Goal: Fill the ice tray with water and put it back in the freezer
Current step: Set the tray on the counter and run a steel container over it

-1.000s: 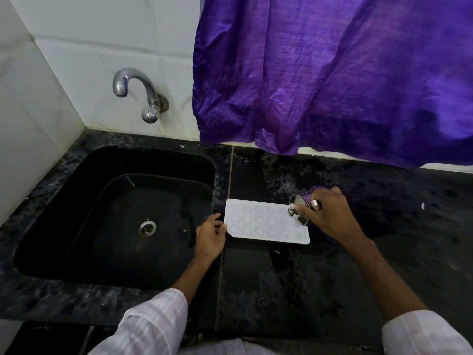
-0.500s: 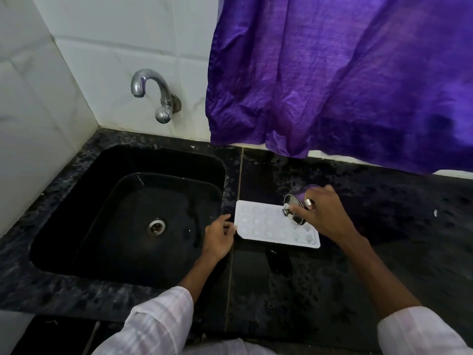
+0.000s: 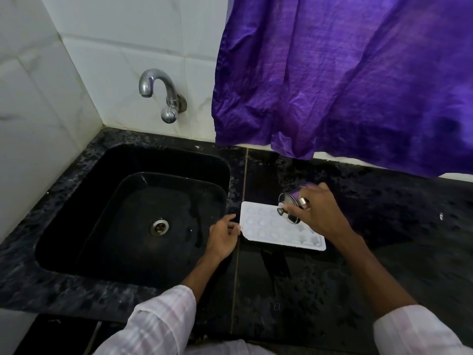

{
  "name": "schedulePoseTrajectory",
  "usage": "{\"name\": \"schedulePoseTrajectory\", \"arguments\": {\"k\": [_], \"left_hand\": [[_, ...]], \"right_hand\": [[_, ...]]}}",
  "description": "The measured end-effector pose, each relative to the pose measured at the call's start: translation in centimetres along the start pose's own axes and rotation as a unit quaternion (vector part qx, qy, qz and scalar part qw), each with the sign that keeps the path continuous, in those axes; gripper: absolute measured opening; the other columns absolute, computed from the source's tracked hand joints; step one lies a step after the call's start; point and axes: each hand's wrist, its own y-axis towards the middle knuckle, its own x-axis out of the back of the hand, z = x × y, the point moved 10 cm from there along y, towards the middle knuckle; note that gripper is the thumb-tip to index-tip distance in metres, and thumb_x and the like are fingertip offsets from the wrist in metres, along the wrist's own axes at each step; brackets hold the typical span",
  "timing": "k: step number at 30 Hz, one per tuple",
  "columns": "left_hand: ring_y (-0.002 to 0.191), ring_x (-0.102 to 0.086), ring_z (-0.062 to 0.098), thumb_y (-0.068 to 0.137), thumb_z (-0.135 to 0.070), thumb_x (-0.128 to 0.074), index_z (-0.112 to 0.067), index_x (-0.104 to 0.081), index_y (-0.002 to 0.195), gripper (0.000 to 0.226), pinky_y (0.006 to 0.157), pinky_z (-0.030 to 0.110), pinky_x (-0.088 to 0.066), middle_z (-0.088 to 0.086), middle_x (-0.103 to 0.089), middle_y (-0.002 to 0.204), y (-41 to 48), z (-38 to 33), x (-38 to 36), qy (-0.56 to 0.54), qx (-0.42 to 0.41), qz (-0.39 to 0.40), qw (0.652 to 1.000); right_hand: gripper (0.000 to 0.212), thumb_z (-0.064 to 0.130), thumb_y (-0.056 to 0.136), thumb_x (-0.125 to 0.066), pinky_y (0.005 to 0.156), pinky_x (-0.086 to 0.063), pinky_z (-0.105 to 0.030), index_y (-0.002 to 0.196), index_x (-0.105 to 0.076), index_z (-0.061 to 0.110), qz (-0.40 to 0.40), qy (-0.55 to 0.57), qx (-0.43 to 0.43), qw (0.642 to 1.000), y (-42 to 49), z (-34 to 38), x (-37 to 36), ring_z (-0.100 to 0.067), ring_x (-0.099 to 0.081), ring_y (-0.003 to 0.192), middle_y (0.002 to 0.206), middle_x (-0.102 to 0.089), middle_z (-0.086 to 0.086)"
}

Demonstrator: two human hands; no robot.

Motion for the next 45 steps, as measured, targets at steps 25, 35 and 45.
{"name": "schedulePoseTrajectory", "arguments": {"k": [25,35,45], "left_hand": [[0.090,-0.072,0.018,0.098,-0.005,-0.054,-0.005,-0.048,0.143,0.045,0.097,0.039,-0.054,0.006,-0.074,0.101,0.1,0.8,-0.2,-0.023,0.007,0.013,1.000],[0.095,-0.071,0.017,0.098,-0.007,-0.055,-0.007,-0.045,0.144,0.048,0.100,0.040,-0.053,0.005,-0.075,0.104,0.0,0.9,-0.1,-0.020,0.005,0.017,1.000],[0.094,-0.071,0.019,0.098,-0.006,-0.055,-0.005,-0.044,0.145,0.048,0.097,0.043,-0.054,0.007,-0.074,0.104,0.1,1.2,-0.3,-0.038,0.011,0.023,0.999]], "right_hand": [[0.042,0.031,0.077,-0.079,0.070,-0.024,-0.025,0.061,-0.049,0.007,0.009,0.006,0.018,1.000,1.4,4.3,-0.7,-0.006,-0.033,0.065,0.064,-0.050,0.002],[0.043,0.034,0.077,-0.079,0.068,-0.028,-0.027,0.060,-0.047,0.009,0.012,0.008,0.021,1.000,1.1,5.3,-0.9,-0.016,-0.039,0.077,0.069,-0.052,0.002],[0.044,0.032,0.075,-0.080,0.066,-0.023,-0.018,0.059,-0.047,0.008,0.002,0.005,0.033,0.999,0.2,6.4,-0.8,-0.013,-0.036,0.077,0.068,-0.050,0.004]]}}
